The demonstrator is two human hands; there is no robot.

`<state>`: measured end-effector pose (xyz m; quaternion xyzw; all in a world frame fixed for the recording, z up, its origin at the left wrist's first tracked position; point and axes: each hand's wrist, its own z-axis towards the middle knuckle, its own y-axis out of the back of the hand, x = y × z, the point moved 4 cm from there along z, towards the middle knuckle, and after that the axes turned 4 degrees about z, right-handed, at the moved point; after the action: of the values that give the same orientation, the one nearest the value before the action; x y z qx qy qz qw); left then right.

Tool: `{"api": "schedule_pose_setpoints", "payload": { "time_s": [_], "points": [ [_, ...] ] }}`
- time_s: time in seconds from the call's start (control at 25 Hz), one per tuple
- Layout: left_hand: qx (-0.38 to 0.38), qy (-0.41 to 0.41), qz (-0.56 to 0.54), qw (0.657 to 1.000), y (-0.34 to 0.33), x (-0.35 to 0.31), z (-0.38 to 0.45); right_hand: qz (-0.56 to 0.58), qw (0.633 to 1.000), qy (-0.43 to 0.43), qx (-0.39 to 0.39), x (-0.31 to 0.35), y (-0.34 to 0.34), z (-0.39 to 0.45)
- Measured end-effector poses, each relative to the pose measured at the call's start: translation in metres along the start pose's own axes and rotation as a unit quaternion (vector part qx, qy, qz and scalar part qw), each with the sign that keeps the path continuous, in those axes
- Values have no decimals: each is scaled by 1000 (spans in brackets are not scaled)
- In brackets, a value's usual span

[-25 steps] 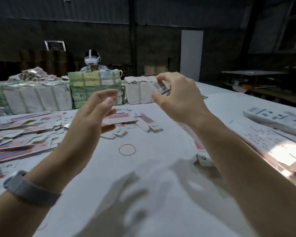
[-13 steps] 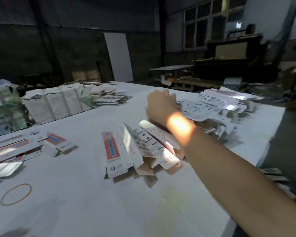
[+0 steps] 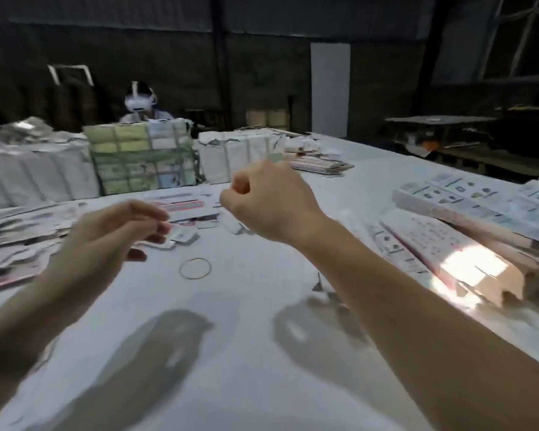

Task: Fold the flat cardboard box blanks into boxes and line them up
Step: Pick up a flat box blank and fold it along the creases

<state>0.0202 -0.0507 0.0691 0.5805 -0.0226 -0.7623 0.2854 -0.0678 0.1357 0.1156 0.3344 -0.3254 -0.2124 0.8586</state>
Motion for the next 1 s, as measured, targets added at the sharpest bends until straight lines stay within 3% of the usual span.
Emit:
{"api": "schedule_pose_setpoints", "payload": {
  "time_s": [0.08,0.16,0.24,0.28,0.32,0.36,0.48,0.64,0.8,1.0],
  "points": [
    [13,22,80,996,10,4,4,49,998,7,37,33,-31,5],
    [66,99,261,958,38,32,17,106,992,12,59,67,-60,10],
    [71,188,480,854,83,60,19,159,985,20,65,94,-82,13],
    [58,230,555,797,106,74,15,172,983,27,62,103,-90,13],
    [43,267,588,763,122,85,10,177,982,36,58,108,-97,12],
    [32,291,592,751,134,94,7,174,982,44,58,109,-102,10],
    [29,318,566,760,143,114,5,162,983,54,68,103,-113,6],
    [11,293,641,709,133,132,4,181,981,55,39,98,-109,5],
    [2,289,651,702,137,138,9,187,980,63,34,94,-107,3],
    [7,246,731,636,138,133,38,196,978,69,25,88,-105,4]
  ]
}}
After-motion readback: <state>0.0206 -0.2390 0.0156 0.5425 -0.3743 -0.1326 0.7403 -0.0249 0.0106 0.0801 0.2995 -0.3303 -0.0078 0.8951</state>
